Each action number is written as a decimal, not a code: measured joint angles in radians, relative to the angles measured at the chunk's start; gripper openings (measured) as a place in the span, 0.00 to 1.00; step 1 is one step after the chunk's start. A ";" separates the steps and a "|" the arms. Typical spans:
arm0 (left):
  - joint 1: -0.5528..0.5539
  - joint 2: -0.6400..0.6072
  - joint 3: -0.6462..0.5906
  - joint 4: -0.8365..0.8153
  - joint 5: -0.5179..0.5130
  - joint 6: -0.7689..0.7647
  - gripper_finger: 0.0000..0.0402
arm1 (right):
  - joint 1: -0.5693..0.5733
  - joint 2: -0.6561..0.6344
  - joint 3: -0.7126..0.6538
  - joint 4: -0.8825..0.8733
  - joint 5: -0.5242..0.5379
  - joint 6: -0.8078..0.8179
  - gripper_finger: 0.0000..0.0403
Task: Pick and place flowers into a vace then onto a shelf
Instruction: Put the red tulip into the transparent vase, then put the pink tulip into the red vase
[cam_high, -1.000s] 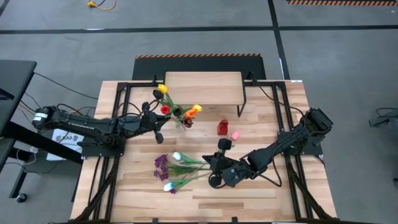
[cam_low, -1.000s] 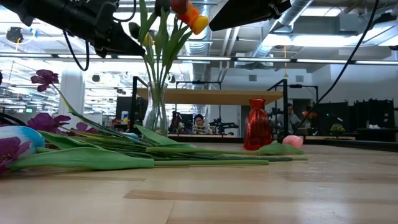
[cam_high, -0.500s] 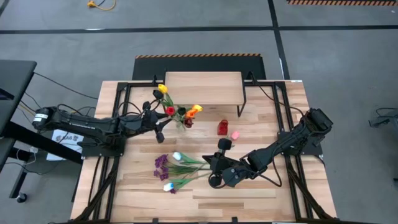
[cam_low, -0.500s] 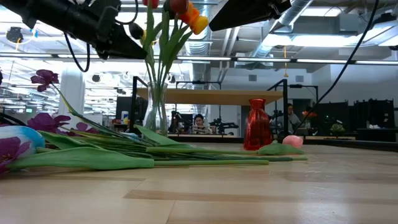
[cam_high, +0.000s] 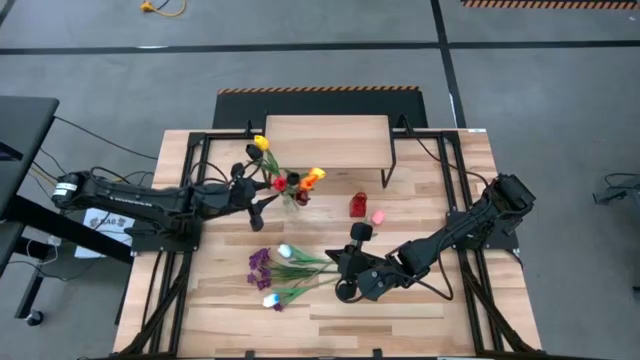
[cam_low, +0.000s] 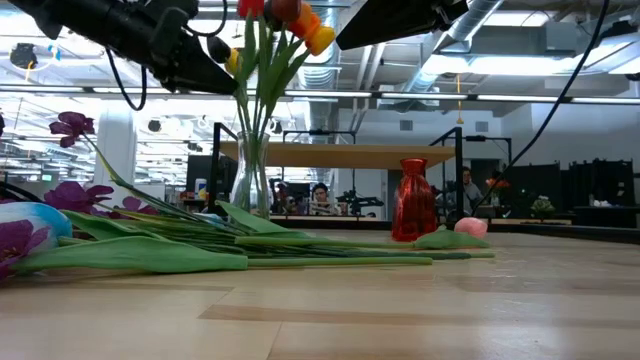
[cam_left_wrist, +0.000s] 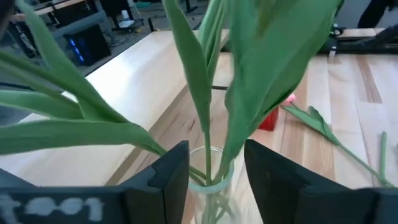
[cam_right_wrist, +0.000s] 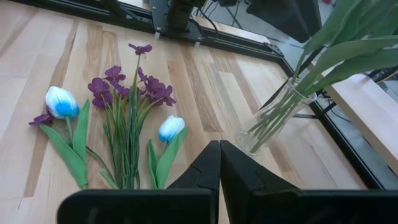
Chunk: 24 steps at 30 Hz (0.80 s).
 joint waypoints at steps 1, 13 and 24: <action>0.000 0.000 0.008 -0.018 0.003 0.000 0.37 | 0.000 0.000 0.000 0.000 0.000 0.000 0.00; -0.003 0.000 0.111 -0.284 0.019 -0.054 0.44 | 0.000 0.000 0.000 0.000 0.000 0.006 0.00; -0.172 -0.080 0.231 -0.494 0.003 -0.175 0.44 | -0.001 0.000 0.000 -0.006 -0.088 0.001 0.00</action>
